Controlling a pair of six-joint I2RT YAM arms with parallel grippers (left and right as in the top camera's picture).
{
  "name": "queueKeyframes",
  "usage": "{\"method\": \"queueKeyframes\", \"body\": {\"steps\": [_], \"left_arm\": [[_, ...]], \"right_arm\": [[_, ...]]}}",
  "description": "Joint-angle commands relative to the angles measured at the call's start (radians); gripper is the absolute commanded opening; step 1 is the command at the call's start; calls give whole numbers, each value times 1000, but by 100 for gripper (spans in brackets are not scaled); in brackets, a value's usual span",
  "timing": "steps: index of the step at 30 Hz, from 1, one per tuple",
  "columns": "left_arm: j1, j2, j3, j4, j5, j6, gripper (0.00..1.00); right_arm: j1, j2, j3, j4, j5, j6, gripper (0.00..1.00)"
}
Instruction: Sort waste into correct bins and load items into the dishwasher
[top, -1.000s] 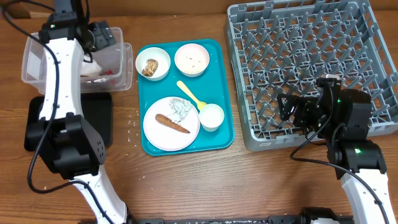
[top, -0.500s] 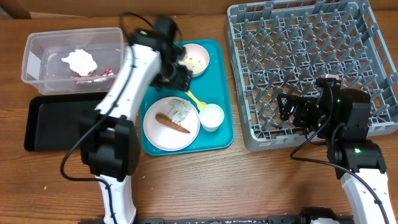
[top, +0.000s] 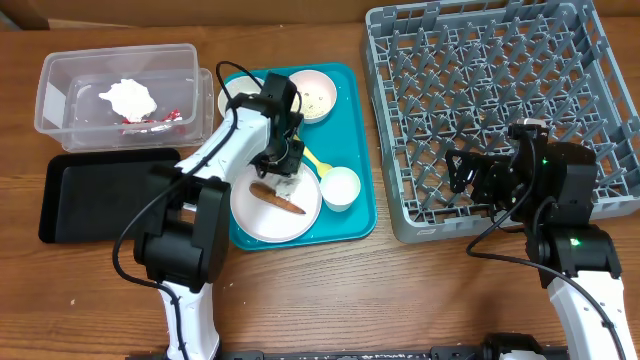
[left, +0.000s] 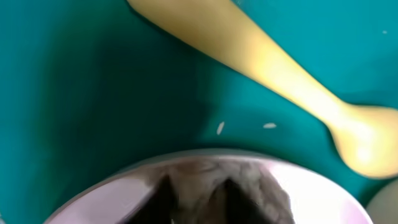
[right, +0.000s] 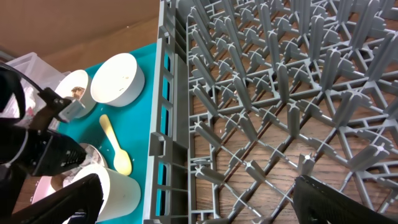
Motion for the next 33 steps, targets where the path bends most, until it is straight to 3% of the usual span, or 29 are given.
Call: {"method": "queueKeyframes", "body": {"steps": [1,3,7,12,17,23,26,28,29,30,32,33], "left_arm": [[3,-22,-29,21,-10,3,4],[3,-26,-8,-2,9,3,4],[15,-36,198,-220,55,4,4],[92,-36,498,-359,-95,7,4],[253,-36,592,-231,-205,7,4],[439,49,585,-9,-199,-8,4],[485,113,585,28,-198,-26,5],[502,157,585,22,-193,-31,26],[505,173,585,12,-188,-31,41],[505,185,585,5,-187,-31,67],[504,191,585,3,-173,-31,98],[503,187,587,5,-172,-31,100]], "right_arm": [[0,-2,23,5,-1,-1,100],[0,-2,23,5,-1,-1,100],[0,-2,23,5,-1,-1,100],[0,-2,23,9,-1,-1,100],[0,0,23,18,-2,0,100],[0,0,23,19,-2,0,100],[0,0,23,17,-1,0,100],[0,0,23,17,-2,0,100],[0,0,23,17,-1,0,100],[0,0,23,18,-1,0,100],[0,0,23,21,-1,-1,100],[0,0,23,21,-1,-1,100]]}}
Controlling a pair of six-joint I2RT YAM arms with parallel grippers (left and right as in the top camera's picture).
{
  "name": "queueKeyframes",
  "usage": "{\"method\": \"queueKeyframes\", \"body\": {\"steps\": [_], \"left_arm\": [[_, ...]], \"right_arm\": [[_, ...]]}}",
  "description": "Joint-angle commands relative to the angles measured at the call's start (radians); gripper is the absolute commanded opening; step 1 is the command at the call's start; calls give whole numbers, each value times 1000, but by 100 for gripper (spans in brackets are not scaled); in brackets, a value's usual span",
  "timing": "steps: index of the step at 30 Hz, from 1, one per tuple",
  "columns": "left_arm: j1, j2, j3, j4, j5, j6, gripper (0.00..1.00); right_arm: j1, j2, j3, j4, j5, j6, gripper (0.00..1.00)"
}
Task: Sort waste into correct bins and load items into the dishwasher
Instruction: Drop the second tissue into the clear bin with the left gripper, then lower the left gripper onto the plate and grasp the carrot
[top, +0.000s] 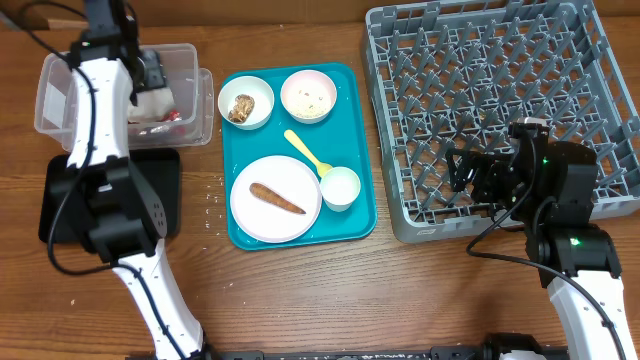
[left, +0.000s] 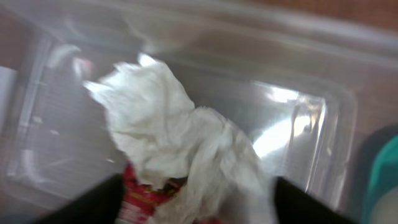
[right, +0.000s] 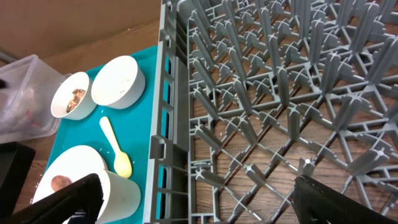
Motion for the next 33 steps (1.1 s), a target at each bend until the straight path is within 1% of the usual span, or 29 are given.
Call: {"method": "queueKeyframes", "body": {"steps": [1,4,9,10,11,12,13,17,18,20,22,24,27,29,30,32,33], "left_arm": [[-13,-14,16,3,19,-14,100],[-16,-54,95,-44,63,-14,100],[-37,-173,335,-235,178,-27,100],[-50,-211,383,-300,184,-54,100],[-56,-227,399,-332,185,-66,100],[-113,-331,436,-539,175,-149,97],[-135,-354,436,-603,170,-185,97],[-228,-385,435,-783,170,-254,97],[-257,-385,429,-801,171,-258,95],[-324,-391,364,-800,179,-265,96],[-401,-390,275,-791,137,-313,96],[-462,-390,164,-752,109,-373,94],[-533,-390,-26,-633,111,-440,87],[-560,-390,-142,-548,122,-489,80],[-570,-390,-201,-504,129,-521,78],[-583,-390,-337,-398,126,-628,73],[-583,-390,-383,-363,124,-675,73]], "right_arm": [[0,-2,23,8,-2,-1,100],[0,-2,23,8,-2,-1,100],[0,-2,23,6,-2,-1,100],[0,-2,23,4,-2,-1,100],[0,-2,23,3,-2,0,100],[0,-2,23,1,-2,-1,100],[0,-2,23,2,-2,0,100],[0,-2,23,8,-2,-1,100],[0,-2,23,8,-2,-1,100],[0,-2,23,8,-2,0,100],[0,-2,23,4,-2,0,100],[0,-2,23,-4,-2,0,100],[0,-2,23,-16,-2,-1,100],[0,-2,23,-20,-2,-1,100],[0,-2,23,-21,-2,-1,100],[0,-2,23,-21,-2,-1,100],[0,-2,23,-21,-1,-1,100]]}}
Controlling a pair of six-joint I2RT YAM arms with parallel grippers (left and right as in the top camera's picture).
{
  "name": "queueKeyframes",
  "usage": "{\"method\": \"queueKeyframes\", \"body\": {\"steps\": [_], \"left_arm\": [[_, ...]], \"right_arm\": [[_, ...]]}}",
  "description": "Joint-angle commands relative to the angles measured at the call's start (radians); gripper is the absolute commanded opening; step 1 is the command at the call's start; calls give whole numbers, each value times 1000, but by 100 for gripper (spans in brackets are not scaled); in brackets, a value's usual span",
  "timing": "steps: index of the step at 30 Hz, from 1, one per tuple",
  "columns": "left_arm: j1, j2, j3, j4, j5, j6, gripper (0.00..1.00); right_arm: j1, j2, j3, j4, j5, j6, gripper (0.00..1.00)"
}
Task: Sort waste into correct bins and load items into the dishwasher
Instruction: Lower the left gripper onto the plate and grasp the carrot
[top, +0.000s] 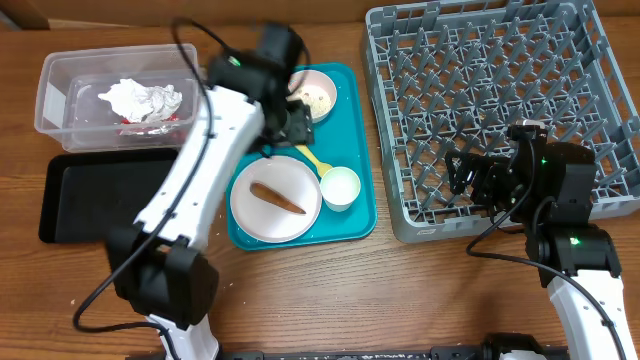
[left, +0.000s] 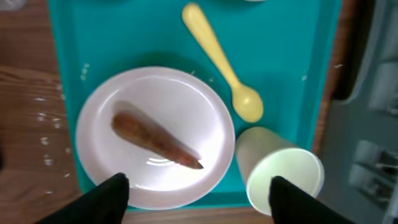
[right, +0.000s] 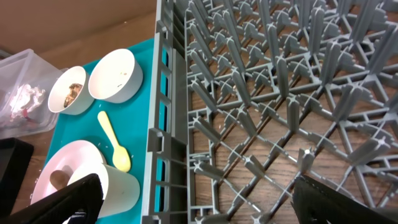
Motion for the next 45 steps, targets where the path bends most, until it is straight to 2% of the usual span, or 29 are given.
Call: {"method": "queueKeyframes", "body": {"steps": [1,6,11,17,20,23,27,30,31,32,34,36,38,40,43,44,45], "left_arm": [[-4,-13,-204,118,-12,-249,72],[10,-13,-410,292,-11,-394,68],[14,-12,-562,435,21,-489,47],[24,-12,-617,464,110,-504,43],[24,-12,-618,462,117,-499,36],[36,-12,-610,462,120,-495,38],[68,-12,-578,457,169,-415,53],[95,-12,-552,406,225,-370,57],[101,-12,-550,370,237,-366,66],[102,-12,-551,348,251,-366,79],[103,-12,-555,309,272,-365,85],[101,-12,-562,304,264,-365,86],[100,-12,-566,345,211,-381,100],[100,-12,-568,367,170,-381,100],[95,-12,-576,362,130,-377,91],[95,-12,-577,354,129,-364,91],[95,-12,-577,350,129,-272,89]], "right_arm": [[0,-4,22,6,-1,-1,100],[0,-4,22,6,-2,-1,100],[0,-4,22,5,-1,-1,100],[0,-4,22,-14,42,-2,100],[0,-4,22,-21,71,-3,100],[0,-4,22,-24,102,-6,100],[0,-4,22,-24,123,-8,100],[0,-3,22,-24,122,-8,100],[0,-1,22,-24,123,-8,100],[0,0,22,-24,123,-8,100],[0,2,22,-25,122,-8,100],[0,2,22,-25,122,-8,100],[0,2,22,-24,123,-8,100],[0,2,22,-25,123,-8,100],[0,2,22,-26,123,-8,100],[0,2,22,-28,123,-8,100],[0,2,22,-32,122,-8,100]]}}
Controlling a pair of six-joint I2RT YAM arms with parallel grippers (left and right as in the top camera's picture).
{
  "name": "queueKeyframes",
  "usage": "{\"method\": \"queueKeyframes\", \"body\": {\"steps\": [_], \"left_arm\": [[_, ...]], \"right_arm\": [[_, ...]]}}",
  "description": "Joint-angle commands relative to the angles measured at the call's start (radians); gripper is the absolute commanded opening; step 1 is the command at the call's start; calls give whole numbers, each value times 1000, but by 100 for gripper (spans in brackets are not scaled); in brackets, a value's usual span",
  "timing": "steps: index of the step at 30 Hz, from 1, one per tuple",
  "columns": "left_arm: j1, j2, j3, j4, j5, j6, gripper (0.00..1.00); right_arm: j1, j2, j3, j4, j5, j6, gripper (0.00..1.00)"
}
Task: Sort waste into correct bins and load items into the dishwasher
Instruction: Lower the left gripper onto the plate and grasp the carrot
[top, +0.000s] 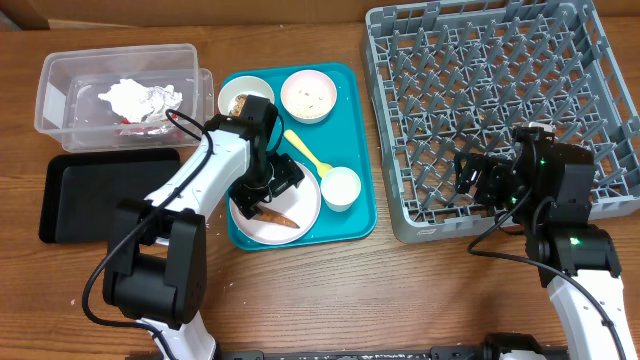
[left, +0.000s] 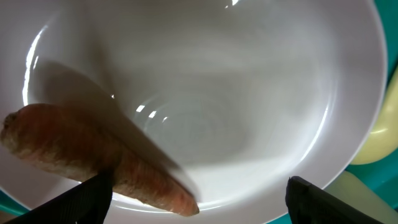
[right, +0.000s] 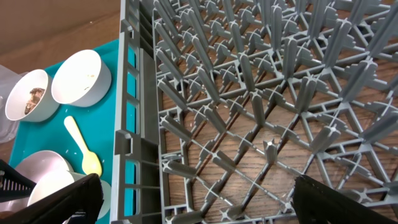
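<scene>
A white plate (top: 300, 200) on the teal tray (top: 360, 120) carries a brown sausage-shaped piece of food (top: 281, 218), seen close up in the left wrist view (left: 81, 155). My left gripper (top: 271, 188) hangs low over the plate, open, its fingers either side of the plate's near edge and the food by the left finger (left: 74, 200). A white cup (top: 340, 187), a yellow spoon (top: 311, 155) and two bowls (top: 245, 105) (top: 308, 95) share the tray. My right gripper (top: 482, 182) is open and empty over the grey dish rack (top: 500, 60).
A clear bin (top: 60, 85) at the back left holds crumpled white tissue (top: 140, 100) and a red wrapper. A black tray (top: 95, 195) lies in front of it. The rack's wall (right: 130, 143) stands between the right gripper and the teal tray.
My left gripper was high above the tray's far half, plate and cup both below it. Now it is low over the plate, close to the brown food. The right wrist has shifted slightly.
My left gripper was down at the plate's far edge with something crumpled between its fingers. Then it was open over the clear bin, whose tissue pile had grown. Then it was above the tray, and now it is low over the plate, open.
</scene>
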Motion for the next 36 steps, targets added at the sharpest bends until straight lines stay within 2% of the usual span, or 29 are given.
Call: {"method": "queueKeyframes", "body": {"steps": [1,4,6,10,13,15,17,20,22,27,29,32,36], "left_arm": [[-6,9,-13,-8,-54,168,88],[3,9,-12,-6,-57,328,90],[9,9,-11,3,-57,423,100],[31,9,6,29,-58,555,100],[43,9,15,92,-59,713,100],[51,9,40,73,-60,746,100],[60,9,87,-1,-69,725,100],[67,9,151,-123,-143,567,100],[67,9,150,-131,-148,486,98],[52,9,32,5,-145,389,85],[52,9,-37,46,-144,344,72],[53,9,-102,123,-145,322,69],[52,9,-168,272,-146,322,47]], "right_arm": [[0,2,22,-4,10,-7,100],[0,2,22,-3,10,-8,100],[0,2,22,-2,10,-8,100],[0,2,22,-1,10,-8,100],[0,2,22,1,10,-7,100],[0,2,22,1,10,-7,100],[0,2,22,0,10,-7,100],[0,2,22,0,10,-7,100],[0,2,22,1,10,-7,100],[0,2,22,12,10,-7,100],[0,2,22,13,10,-7,100],[0,2,22,21,10,-7,100],[0,4,22,43,10,-7,100]]}}
